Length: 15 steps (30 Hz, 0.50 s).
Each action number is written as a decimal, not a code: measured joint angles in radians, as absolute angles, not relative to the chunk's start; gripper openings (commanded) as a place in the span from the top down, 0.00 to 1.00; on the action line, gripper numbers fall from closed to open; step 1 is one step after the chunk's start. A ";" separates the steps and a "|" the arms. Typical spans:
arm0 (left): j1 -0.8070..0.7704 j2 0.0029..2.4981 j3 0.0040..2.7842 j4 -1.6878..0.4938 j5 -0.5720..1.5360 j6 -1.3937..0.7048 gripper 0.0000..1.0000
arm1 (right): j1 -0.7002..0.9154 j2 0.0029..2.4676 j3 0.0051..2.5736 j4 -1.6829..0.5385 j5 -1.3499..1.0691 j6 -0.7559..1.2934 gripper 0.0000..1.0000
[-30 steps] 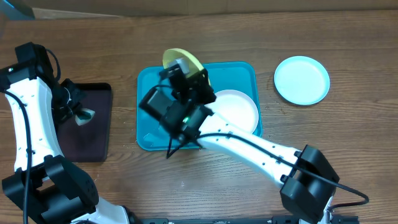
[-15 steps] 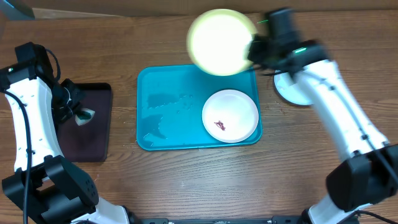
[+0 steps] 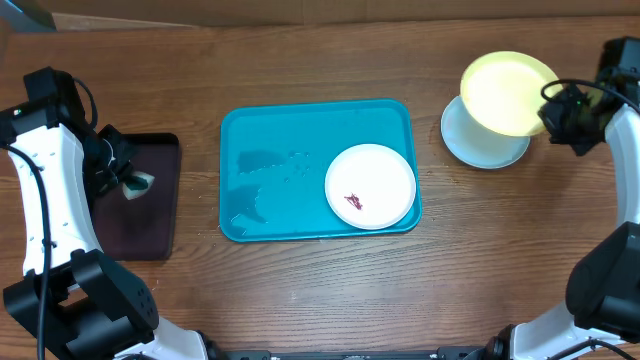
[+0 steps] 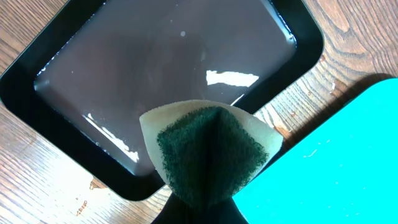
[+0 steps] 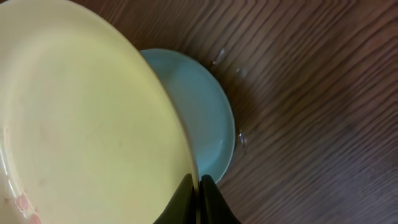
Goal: Clean dirty plates on tray and stack at the side
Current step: 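Lower the yellow plate onto the light blue plate stack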
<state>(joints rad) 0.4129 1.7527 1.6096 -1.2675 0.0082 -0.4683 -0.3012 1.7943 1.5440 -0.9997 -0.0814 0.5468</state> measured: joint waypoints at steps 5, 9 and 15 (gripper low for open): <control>0.413 1.753 1.610 -1.267 0.009 -0.468 0.96 | -0.287 1.794 1.471 -0.902 -0.033 0.547 0.96; 0.413 1.753 1.610 -1.267 0.012 -0.468 0.96 | -0.274 1.794 1.407 -0.856 -0.013 0.549 0.91; 0.413 1.753 1.610 -1.266 0.012 -0.468 0.96 | -0.273 1.794 1.367 -0.820 -0.010 0.556 0.50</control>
